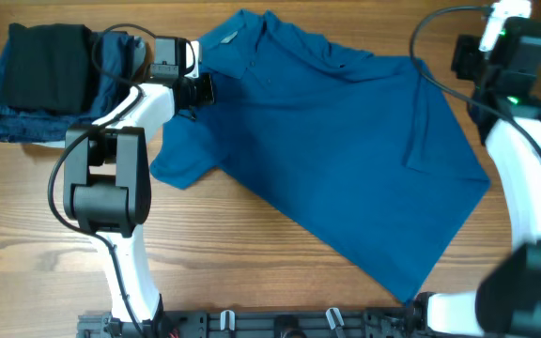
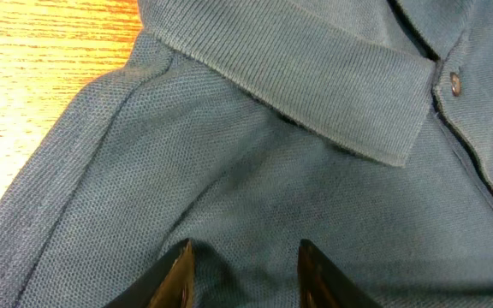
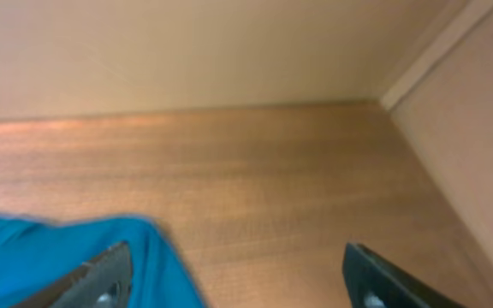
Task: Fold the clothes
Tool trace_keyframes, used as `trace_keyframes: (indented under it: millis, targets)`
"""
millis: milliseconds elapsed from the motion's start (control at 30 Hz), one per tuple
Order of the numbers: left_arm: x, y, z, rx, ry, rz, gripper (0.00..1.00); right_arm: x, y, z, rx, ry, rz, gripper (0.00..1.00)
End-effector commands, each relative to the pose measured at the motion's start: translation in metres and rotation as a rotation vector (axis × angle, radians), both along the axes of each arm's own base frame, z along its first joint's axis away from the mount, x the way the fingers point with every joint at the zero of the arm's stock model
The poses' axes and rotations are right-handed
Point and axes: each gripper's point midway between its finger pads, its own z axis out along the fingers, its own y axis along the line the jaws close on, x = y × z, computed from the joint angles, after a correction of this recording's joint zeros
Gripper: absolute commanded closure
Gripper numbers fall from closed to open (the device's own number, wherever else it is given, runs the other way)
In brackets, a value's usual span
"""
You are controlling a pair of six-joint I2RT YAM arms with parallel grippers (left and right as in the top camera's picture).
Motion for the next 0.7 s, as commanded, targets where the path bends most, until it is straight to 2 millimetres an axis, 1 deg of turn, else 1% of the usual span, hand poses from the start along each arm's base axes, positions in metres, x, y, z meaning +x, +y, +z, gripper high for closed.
trace_keyframes:
  millis: [0, 33, 67, 100, 133, 167, 200, 233, 267, 333, 367, 400, 500, 600, 667]
  targets:
    - [-0.027, 0.021, -0.053, 0.063, 0.138, 0.049, 0.59, -0.032, 0.017, -0.011, 0.092, 0.113, 0.037, 0.19]
    - [-0.027, 0.021, -0.053, 0.063, 0.139, 0.05, 0.58, -0.047, 0.03, -0.029, 0.151, 0.205, 0.084, 0.21]
    - [-0.027, 0.021, -0.054, 0.063, 0.139, 0.05, 0.58, -0.063, 0.044, -0.048, 0.228, 0.298, 0.11, 0.28]
    - [-0.028, 0.021, -0.054, 0.062, 0.142, 0.049, 0.58, -0.089, 0.056, -0.075, 0.361, 0.429, 0.061, 0.43]
    - [-0.028, 0.021, -0.054, 0.062, 0.141, 0.049, 0.58, -0.101, 0.059, -0.087, 0.411, 0.486, 0.015, 0.46]
    - [-0.028, 0.021, -0.054, 0.062, 0.142, 0.049, 0.57, -0.115, 0.061, -0.104, 0.458, 0.557, -0.035, 0.46]
    - [-0.028, 0.021, -0.054, 0.062, 0.141, 0.049, 0.57, -0.123, 0.063, -0.118, 0.474, 0.599, -0.053, 0.48]
    - [-0.028, 0.021, -0.054, 0.062, 0.141, 0.049, 0.57, -0.13, 0.065, -0.135, 0.484, 0.646, -0.059, 0.52]
    - [-0.027, 0.021, -0.054, 0.062, 0.14, 0.049, 0.56, -0.135, 0.066, -0.154, 0.494, 0.69, -0.063, 0.52]
    - [-0.027, 0.021, -0.053, 0.061, 0.137, 0.049, 0.56, -0.13, 0.07, -0.173, 0.515, 0.713, -0.052, 0.52]
    - [-0.027, 0.021, -0.053, 0.061, 0.137, 0.049, 0.56, -0.127, 0.069, -0.181, 0.514, 0.72, -0.054, 0.52]
    - [-0.027, 0.02, -0.053, 0.061, 0.138, 0.048, 0.56, -0.123, 0.066, -0.194, 0.504, 0.734, -0.065, 0.52]
    - [-0.027, 0.02, -0.053, 0.06, 0.138, 0.047, 0.55, -0.119, 0.062, -0.214, 0.492, 0.763, -0.081, 0.52]
    - [-0.027, 0.02, -0.053, 0.06, 0.138, 0.047, 0.55, -0.114, 0.062, -0.242, 0.499, 0.796, -0.088, 0.52]
    - [-0.027, 0.02, -0.053, 0.06, 0.138, 0.047, 0.55, -0.115, 0.062, -0.252, 0.5, 0.816, -0.091, 0.52]
